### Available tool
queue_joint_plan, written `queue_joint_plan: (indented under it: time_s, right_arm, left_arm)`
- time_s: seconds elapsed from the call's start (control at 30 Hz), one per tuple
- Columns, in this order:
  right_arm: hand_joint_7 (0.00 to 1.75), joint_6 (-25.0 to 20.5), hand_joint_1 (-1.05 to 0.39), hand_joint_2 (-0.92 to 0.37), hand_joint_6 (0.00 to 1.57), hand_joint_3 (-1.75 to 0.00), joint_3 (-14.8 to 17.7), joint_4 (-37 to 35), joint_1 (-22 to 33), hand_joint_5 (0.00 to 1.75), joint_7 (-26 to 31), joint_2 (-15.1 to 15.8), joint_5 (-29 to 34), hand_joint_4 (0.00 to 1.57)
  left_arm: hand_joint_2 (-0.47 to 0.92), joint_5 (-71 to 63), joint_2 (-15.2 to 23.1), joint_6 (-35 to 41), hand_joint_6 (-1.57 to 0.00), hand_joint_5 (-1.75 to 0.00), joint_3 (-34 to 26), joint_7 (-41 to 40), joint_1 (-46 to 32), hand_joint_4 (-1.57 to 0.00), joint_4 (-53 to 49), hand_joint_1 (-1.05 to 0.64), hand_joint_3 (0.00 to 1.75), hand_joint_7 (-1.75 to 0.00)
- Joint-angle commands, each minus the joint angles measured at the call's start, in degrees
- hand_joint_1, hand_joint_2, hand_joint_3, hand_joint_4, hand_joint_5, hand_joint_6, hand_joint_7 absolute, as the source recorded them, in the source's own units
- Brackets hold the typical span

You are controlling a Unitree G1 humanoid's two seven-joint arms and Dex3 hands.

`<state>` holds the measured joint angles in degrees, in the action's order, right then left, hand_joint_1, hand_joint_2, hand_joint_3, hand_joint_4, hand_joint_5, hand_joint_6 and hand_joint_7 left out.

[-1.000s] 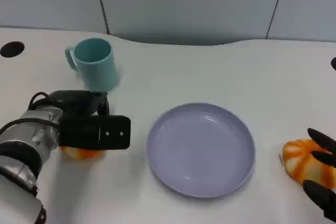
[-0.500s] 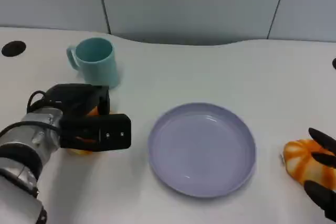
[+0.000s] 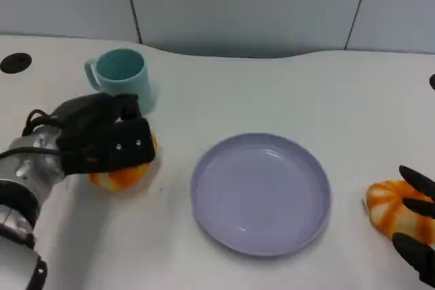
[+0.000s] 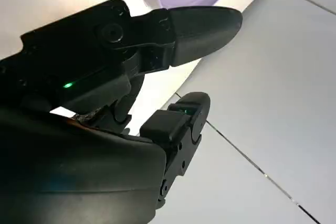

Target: Grasp the bread from the table and place it into the plate.

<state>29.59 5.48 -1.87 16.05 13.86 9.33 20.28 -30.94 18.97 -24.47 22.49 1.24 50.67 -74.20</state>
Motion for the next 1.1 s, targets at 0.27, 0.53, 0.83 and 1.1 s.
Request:
queue_joint_plan:
  time_s: [0.27,0.53,0.83,1.1]
  right_arm:
    - [0.0,-1.78,-0.37,-0.92,0.7,-0.3,0.16,0.64,-0.56,0.24,0.59,-0.54,0.18,0.85]
    - [0.0,-0.75,-0.37,-0.92,0.71,-0.3,0.06,-0.32,-0.99,0.23,1.16,-0.17,0.89,0.83]
    - [0.0,-1.15,-0.38,-0.92,0.71,-0.31,-0.16,0.04,-0.5,0.24,0.7,-0.35,0.68,0.84]
    - [0.0,-0.56,-0.38,-0.92,0.72,-0.31,-0.41,-0.54,-0.97,0.24,1.62,-0.22,2.05,0.84]
  left_arm:
    - [0.72,4.06,3.48,-11.61,-0.58,-1.75,-3.54,5.11,1.27,-0.73,5.59,-0.19,0.42,-1.75]
    - [0.7,5.22,1.18,-14.94,-0.55,-1.75,-3.19,9.48,2.54,-0.7,9.7,-0.1,0.36,-1.75]
    - [0.73,7.22,-3.87,-19.7,-0.57,-1.75,-2.79,15.48,3.78,-0.76,13.17,-0.11,0.31,-1.75]
    - [0.74,6.43,-8.07,-22.31,-0.57,-1.75,-0.86,17.97,5.02,-0.77,13.27,-0.11,0.32,-1.75]
